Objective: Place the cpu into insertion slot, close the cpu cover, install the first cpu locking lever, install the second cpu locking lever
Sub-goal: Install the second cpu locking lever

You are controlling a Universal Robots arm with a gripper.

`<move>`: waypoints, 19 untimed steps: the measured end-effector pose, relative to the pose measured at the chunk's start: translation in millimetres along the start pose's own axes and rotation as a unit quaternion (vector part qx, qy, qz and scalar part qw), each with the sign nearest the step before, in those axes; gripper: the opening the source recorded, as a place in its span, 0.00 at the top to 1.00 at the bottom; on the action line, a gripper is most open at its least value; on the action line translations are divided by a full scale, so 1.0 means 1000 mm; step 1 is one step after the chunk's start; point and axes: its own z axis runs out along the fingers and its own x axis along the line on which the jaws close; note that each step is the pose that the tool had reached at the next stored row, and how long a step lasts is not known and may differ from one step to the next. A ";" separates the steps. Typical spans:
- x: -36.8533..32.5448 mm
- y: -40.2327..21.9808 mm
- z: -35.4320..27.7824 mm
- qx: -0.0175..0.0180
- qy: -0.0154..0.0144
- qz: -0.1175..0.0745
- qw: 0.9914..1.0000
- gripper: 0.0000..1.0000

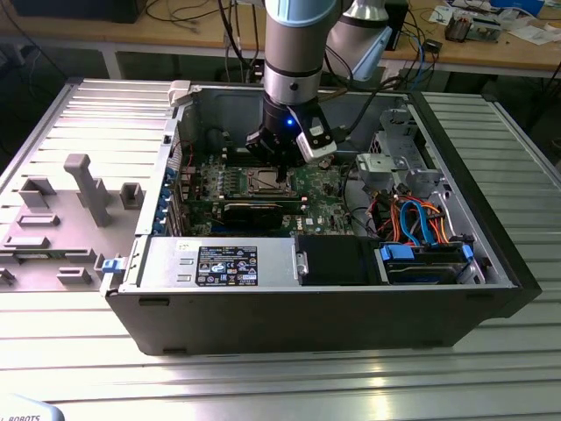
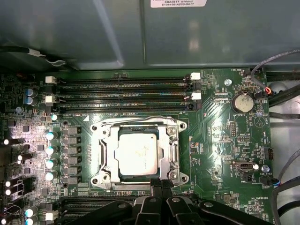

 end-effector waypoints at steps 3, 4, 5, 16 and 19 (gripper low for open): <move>0.0001 -0.0001 -0.0001 -0.001 0.000 0.000 1.000 0.89; -0.0001 -0.0003 -0.0001 -0.002 0.001 0.000 1.000 0.89; -0.0001 -0.0009 -0.0001 -0.002 0.001 0.000 1.000 0.89; 0.0000 -0.0271 0.0005 -0.029 0.017 -0.002 0.999 0.89; 0.0012 -0.0282 0.0036 -0.029 0.020 -0.014 0.999 0.89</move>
